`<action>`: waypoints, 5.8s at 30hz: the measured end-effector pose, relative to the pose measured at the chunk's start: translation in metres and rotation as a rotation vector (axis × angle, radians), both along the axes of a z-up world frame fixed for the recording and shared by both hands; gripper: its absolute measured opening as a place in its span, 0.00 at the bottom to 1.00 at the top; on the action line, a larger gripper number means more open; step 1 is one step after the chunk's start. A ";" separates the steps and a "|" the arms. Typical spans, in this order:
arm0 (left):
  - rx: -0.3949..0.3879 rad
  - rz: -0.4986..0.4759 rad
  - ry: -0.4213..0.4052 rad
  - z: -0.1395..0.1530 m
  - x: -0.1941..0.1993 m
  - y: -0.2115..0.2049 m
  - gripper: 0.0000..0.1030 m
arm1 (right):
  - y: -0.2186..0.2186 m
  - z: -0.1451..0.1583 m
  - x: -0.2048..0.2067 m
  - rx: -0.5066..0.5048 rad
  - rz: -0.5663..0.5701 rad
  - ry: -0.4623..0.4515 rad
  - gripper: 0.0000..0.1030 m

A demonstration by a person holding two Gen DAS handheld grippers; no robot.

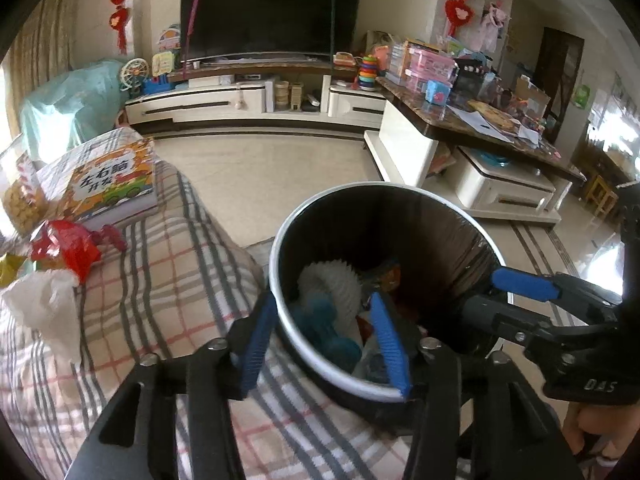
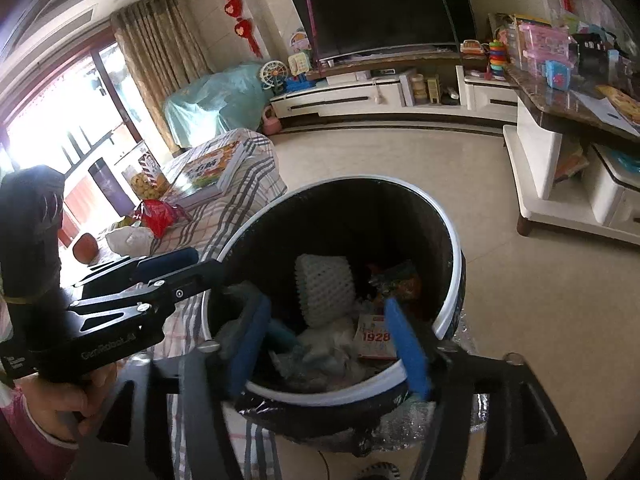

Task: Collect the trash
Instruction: 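Open both tools to drop the brush and wrapper into the bin, then move both open tools back toward the remaining items on the bed, then grasp the yellow snack packet with the left tool while the right tool grasps the white plastic bag, then carry the yellow packet and white plastic bag with both tools over the bin, then open both tools to drop the yellow packet and plastic bag into the bin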

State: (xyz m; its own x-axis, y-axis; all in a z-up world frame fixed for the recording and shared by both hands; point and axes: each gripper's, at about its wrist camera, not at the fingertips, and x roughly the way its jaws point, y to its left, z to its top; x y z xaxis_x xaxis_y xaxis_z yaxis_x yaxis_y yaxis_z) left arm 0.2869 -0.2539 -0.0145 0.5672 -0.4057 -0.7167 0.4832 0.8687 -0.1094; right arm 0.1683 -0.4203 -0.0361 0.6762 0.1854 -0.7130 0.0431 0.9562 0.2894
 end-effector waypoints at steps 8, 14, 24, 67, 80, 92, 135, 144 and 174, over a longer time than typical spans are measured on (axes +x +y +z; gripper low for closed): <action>-0.032 0.069 0.005 -0.003 -0.024 0.041 0.54 | 0.014 0.011 -0.014 0.028 -0.036 -0.067 0.89; -0.050 0.146 0.019 -0.008 -0.043 0.082 0.57 | 0.031 0.014 -0.016 0.078 -0.035 -0.086 0.92; -0.078 0.286 0.032 -0.007 -0.066 0.154 0.57 | 0.087 0.015 -0.009 0.105 0.060 -0.105 0.92; -0.043 0.532 0.043 -0.014 0.017 0.287 0.59 | 0.237 -0.014 0.098 0.155 0.311 -0.055 0.91; -0.067 0.581 0.026 -0.033 0.128 0.306 0.72 | 0.248 -0.033 0.137 0.192 0.313 -0.023 0.88; -0.021 0.569 0.012 -0.048 0.161 0.298 0.50 | 0.247 -0.042 0.145 0.226 0.344 0.003 0.37; -0.168 0.161 0.020 0.007 -0.049 0.136 0.50 | 0.068 0.015 -0.007 0.161 0.059 -0.110 0.32; -0.156 0.103 0.013 0.006 -0.039 0.106 0.50 | 0.038 0.013 -0.016 0.142 -0.004 -0.107 0.32; -0.099 -0.019 0.034 -0.015 0.007 0.012 0.50 | -0.015 -0.001 0.015 0.086 -0.060 -0.032 0.35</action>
